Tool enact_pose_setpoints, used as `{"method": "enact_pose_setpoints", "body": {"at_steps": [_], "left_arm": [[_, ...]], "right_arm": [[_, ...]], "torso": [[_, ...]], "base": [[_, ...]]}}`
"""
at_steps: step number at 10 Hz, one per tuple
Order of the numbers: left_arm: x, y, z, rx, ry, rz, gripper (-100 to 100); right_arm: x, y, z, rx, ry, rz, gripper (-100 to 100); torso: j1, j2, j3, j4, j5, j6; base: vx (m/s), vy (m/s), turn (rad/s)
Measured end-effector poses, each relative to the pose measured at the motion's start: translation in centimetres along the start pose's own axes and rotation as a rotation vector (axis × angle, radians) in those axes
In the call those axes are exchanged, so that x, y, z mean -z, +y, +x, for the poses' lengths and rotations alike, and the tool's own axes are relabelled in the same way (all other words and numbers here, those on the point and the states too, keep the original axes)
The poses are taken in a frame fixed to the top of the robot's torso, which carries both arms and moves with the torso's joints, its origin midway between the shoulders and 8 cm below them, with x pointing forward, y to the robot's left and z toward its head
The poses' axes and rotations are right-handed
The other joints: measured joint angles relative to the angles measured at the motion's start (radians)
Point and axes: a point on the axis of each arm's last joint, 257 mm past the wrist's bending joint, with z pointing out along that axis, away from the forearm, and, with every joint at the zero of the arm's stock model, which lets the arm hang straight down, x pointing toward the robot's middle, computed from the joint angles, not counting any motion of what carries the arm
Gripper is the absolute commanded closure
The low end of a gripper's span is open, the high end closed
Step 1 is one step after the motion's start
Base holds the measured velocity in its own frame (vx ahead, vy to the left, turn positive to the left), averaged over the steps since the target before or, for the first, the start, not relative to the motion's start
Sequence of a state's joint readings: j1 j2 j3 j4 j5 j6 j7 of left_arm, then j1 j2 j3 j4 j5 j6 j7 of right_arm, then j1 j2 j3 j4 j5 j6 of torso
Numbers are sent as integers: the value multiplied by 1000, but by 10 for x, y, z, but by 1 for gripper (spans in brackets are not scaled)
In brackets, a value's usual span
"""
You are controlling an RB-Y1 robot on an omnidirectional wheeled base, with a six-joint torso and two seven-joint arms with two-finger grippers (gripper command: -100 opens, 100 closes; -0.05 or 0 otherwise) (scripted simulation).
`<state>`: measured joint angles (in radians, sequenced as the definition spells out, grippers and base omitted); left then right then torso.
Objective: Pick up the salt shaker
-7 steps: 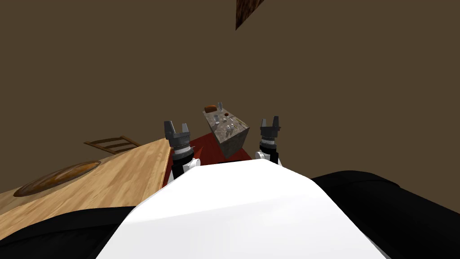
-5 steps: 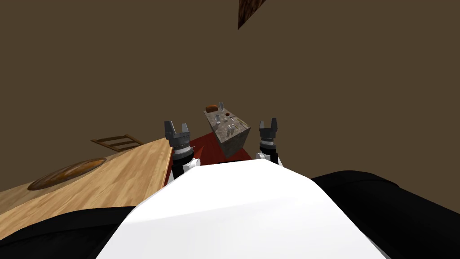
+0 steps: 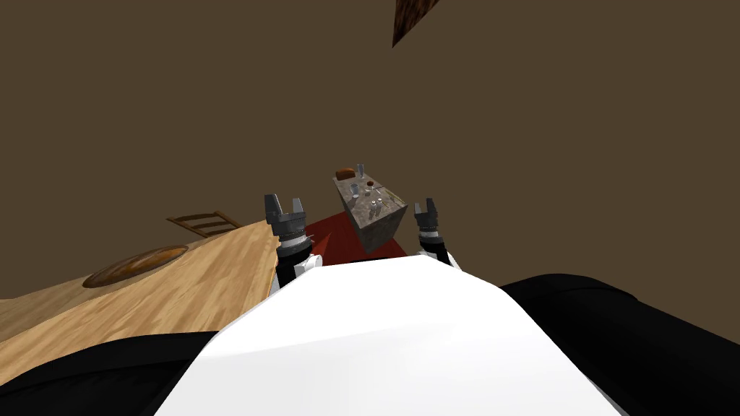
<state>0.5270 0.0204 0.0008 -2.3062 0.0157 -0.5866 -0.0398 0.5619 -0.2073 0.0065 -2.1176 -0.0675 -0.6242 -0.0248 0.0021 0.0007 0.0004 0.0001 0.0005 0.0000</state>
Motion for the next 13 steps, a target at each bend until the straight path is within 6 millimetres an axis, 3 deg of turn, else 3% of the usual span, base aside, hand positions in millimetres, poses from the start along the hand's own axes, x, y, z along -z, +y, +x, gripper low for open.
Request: {"method": "enact_pose_setpoints", "body": {"at_steps": [4, 13], "left_arm": [[0, 0, 0, 0, 0, 0, 0], [0, 0, 0, 0, 0, 0, 0]], "right_arm": [[34, -48, 5, 73, 107, 131, -100], [103, -124, -14, 247, 342, 363, -100]], "torso": [[1, -1, 0, 0, 0, 0], [3, -1, -1, 0, 1, 0]], "base": [[1, 59, 82], [5, 77, 117]]}}
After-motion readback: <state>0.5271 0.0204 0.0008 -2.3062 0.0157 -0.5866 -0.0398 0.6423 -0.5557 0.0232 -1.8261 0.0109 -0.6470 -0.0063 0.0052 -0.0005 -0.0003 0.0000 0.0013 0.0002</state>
